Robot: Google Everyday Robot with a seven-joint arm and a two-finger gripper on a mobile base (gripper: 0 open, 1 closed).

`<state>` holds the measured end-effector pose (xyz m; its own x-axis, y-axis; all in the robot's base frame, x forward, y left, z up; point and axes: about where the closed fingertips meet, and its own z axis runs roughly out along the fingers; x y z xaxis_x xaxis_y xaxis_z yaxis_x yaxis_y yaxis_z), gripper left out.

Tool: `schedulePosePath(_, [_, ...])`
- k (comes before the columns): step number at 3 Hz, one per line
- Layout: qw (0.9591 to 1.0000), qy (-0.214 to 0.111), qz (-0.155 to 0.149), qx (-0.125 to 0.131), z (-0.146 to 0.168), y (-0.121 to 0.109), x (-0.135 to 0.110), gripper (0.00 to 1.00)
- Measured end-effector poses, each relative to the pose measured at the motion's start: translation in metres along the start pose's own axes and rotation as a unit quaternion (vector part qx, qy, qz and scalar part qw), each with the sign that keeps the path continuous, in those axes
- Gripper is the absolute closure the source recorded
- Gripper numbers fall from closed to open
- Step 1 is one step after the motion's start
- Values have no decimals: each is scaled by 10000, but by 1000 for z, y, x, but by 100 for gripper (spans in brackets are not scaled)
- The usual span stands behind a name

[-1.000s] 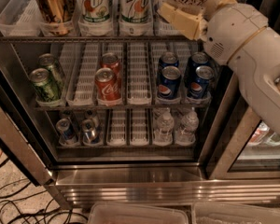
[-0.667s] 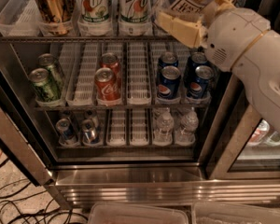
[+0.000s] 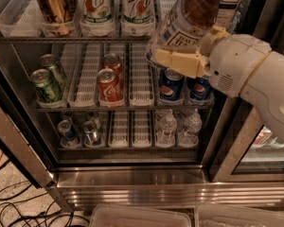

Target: Pick blue plastic bottle from top shelf of fridge

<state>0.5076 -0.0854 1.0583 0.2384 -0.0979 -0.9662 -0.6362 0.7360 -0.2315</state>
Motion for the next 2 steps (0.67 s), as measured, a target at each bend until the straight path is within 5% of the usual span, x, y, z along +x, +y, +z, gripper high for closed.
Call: schedulePosePath(2, [9975,561,-43,-430,-16,33,36,100])
